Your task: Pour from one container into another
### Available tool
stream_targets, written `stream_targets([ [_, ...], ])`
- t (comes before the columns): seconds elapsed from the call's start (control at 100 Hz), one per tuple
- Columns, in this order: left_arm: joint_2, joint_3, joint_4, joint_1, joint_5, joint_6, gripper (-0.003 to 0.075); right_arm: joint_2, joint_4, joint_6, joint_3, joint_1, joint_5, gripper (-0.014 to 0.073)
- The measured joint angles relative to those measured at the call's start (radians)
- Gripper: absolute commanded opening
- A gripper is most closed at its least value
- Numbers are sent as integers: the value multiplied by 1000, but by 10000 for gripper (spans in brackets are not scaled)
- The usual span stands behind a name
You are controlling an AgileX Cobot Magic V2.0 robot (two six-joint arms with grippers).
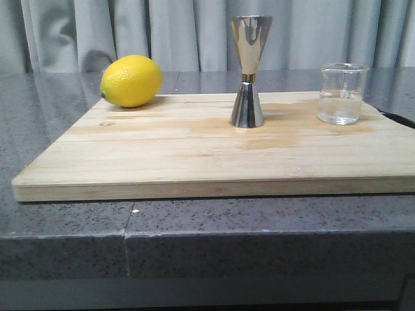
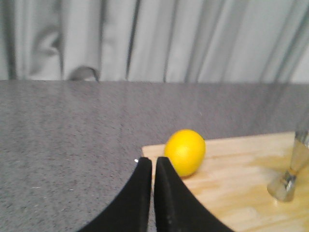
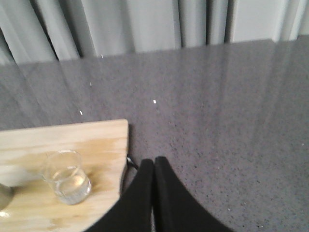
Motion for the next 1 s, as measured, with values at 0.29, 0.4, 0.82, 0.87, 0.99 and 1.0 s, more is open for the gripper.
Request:
stream_targets([
  [0.29, 380, -181, 139, -217, 29, 76, 104, 257, 0, -32, -45, 4, -33, 78],
  [0.4, 442, -183, 154, -234, 5, 79, 372, 299, 0, -33, -47, 4, -50, 227],
  [0.82, 584, -157, 31, -343, -316, 82, 608, 328, 16, -33, -45, 4, -115, 269],
  [0.87, 610, -151, 31, -360, -358, 82, 608, 328, 16, -33, -45, 4, -115, 269],
  [0.99, 681, -151, 29, -383, -437, 82, 608, 328, 16, -33, -45, 4, -116, 269],
  [1.0, 685, -150, 30, -385, -442, 82, 608, 328, 16, -33, -45, 4, -116, 269],
])
